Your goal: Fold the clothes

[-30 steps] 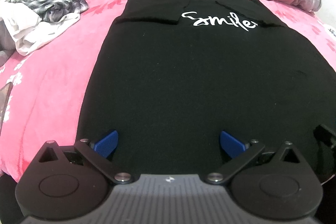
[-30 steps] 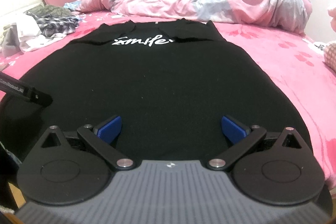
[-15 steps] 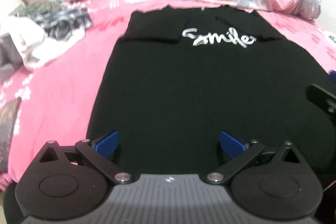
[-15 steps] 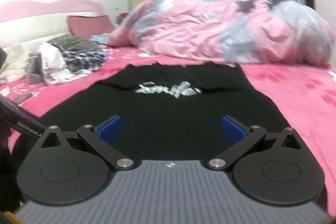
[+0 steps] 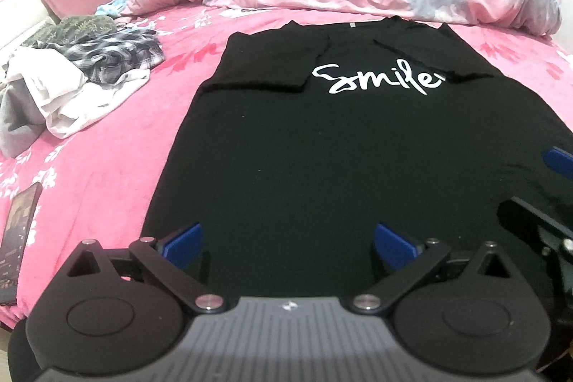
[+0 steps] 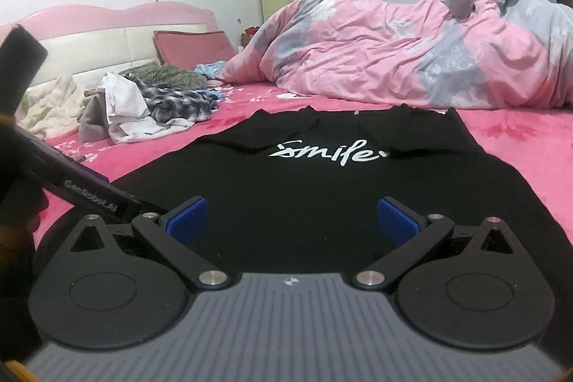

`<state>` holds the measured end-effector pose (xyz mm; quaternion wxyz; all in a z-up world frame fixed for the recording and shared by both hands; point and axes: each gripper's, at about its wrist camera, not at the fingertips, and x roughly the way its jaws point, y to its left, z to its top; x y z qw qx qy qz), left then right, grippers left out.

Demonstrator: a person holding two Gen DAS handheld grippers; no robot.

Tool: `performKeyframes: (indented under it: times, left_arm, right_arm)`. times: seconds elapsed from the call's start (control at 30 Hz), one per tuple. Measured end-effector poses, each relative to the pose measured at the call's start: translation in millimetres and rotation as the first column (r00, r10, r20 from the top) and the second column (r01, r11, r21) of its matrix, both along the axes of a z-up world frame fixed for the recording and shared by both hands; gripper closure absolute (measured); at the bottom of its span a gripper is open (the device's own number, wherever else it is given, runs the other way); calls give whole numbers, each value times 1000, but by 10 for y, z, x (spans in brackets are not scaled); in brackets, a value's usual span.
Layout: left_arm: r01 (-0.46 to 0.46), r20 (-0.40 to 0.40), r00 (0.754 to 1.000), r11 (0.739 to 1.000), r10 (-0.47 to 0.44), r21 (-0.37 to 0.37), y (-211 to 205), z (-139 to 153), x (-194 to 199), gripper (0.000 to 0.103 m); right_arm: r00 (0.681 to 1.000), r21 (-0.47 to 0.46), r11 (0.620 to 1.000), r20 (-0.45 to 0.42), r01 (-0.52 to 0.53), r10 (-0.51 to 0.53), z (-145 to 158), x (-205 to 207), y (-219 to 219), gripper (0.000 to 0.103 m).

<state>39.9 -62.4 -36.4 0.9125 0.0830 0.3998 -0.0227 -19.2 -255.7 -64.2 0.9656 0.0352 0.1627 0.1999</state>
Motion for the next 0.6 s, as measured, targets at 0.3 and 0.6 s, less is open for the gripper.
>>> performKeyframes:
  times: [0.3,0.6]
  left_arm:
    - [-8,-9,1000,1000,8,30,-109,-82,46,1]
    - [-28,-9,1000,1000,28,11,-104,-92,47,1]
  right_arm:
    - [998,83,996,-53,24,-20,-75,7,-164,1]
    - [999,37,999,-42,24,-23,-87,-16,-100,1]
